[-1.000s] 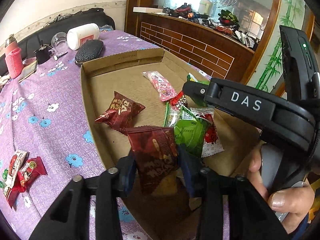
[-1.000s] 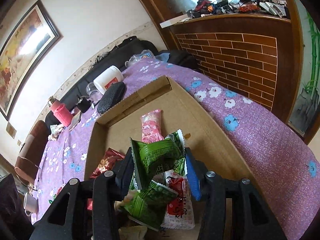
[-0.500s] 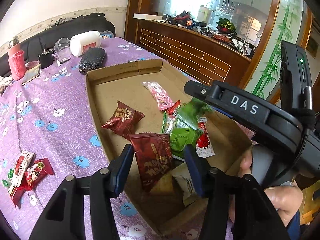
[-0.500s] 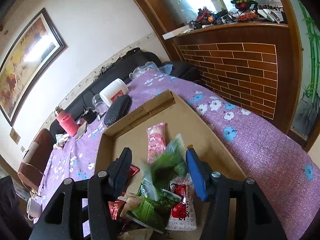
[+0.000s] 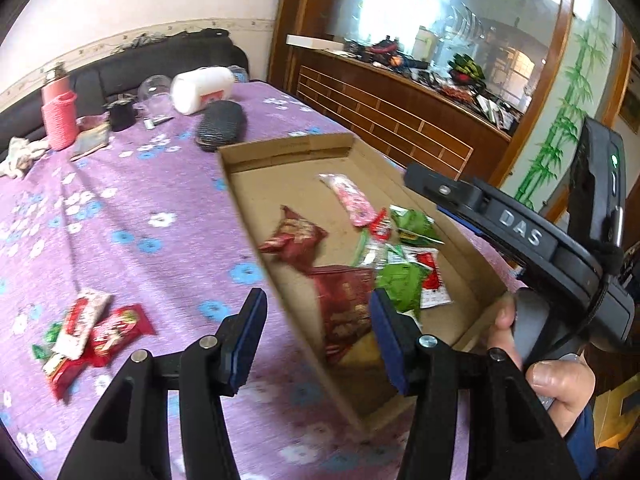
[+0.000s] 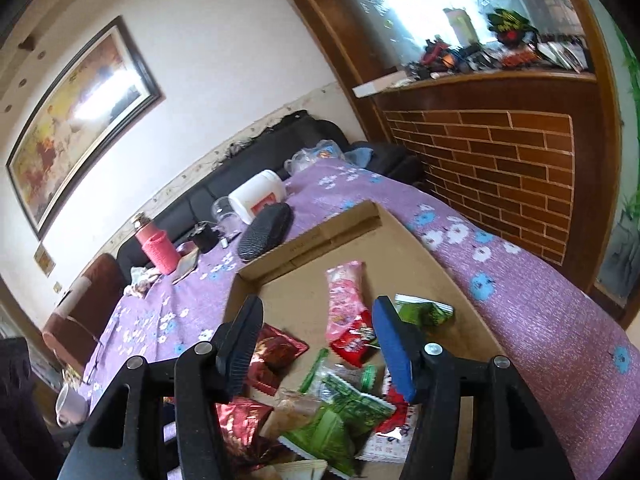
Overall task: Organize snacks
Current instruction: 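Move the left tool to the pile and grasp the red candy bar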
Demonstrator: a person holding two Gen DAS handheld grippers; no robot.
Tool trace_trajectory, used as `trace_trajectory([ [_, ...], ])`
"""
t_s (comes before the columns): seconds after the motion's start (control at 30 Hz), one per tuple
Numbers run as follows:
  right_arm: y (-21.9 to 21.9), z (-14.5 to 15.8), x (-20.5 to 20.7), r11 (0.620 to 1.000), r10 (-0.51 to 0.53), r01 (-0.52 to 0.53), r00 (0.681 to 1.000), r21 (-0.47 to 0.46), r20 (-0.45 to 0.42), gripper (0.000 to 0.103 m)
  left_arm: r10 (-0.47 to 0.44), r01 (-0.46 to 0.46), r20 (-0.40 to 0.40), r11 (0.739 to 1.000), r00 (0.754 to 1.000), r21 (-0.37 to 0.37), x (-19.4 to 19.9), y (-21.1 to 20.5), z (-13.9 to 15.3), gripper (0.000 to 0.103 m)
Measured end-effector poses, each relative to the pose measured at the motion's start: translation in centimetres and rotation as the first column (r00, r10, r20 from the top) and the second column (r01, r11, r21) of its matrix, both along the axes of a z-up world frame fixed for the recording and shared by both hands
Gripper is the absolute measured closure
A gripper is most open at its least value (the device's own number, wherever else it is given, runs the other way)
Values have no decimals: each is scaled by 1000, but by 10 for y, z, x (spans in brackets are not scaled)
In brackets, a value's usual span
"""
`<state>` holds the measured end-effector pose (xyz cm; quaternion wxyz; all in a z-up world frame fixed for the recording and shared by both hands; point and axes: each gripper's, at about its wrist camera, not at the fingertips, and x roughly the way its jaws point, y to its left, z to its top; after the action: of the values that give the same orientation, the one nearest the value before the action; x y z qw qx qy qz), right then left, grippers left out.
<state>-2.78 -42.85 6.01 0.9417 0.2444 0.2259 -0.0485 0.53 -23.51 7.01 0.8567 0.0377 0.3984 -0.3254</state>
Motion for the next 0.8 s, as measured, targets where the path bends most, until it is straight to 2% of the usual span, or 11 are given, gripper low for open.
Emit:
trace_trajectory([
  [0.27, 11, 2, 0, 999, 41, -40, 999, -33, 13, 42, 125, -125, 12, 992, 992, 15, 17, 79, 10, 51],
  [0.5, 9, 1, 0, 999, 43, -43, 999, -17, 13, 42, 230, -228, -11, 970, 973, 85, 31, 158, -9, 50],
  [0.6, 11, 1, 1, 999, 48, -47, 999, -24, 11, 42, 240, -236, -13, 964, 971, 126, 34, 172, -23, 50],
  [0.8, 11, 1, 2, 999, 48, -48, 999, -19, 9, 42, 213, -206, -26, 964, 977, 169, 44, 168, -45, 51],
])
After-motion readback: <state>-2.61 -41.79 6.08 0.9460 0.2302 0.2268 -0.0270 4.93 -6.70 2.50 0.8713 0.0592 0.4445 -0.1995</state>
